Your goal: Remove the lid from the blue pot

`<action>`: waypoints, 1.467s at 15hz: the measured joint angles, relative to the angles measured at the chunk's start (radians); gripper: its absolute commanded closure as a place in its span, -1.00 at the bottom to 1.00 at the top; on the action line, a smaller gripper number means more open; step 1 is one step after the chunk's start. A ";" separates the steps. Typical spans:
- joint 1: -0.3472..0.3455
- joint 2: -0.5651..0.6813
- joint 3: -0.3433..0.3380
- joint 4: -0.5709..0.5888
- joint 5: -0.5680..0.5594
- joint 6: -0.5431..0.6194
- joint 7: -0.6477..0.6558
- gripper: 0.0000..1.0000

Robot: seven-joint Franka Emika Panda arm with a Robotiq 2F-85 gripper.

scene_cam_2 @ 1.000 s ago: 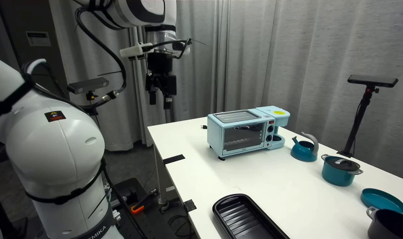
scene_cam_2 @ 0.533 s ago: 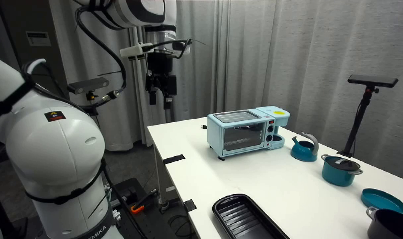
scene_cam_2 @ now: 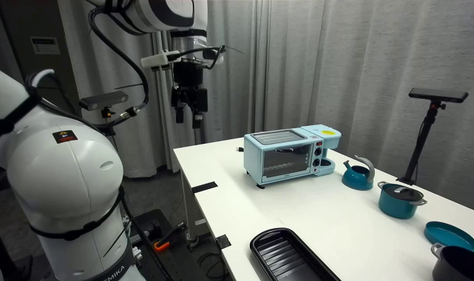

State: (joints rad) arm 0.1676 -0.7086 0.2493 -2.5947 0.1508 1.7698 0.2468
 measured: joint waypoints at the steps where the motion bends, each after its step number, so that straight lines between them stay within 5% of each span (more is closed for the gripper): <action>1: 0.000 0.001 0.000 0.000 0.000 0.000 0.000 -1.00; 14: -0.111 0.145 -0.119 0.050 -0.103 0.097 -0.032 -1.00; 22: -0.227 0.368 -0.282 0.253 -0.187 0.134 -0.161 -1.00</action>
State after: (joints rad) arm -0.0598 -0.3402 -0.0322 -2.3418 -0.0357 1.9042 0.0856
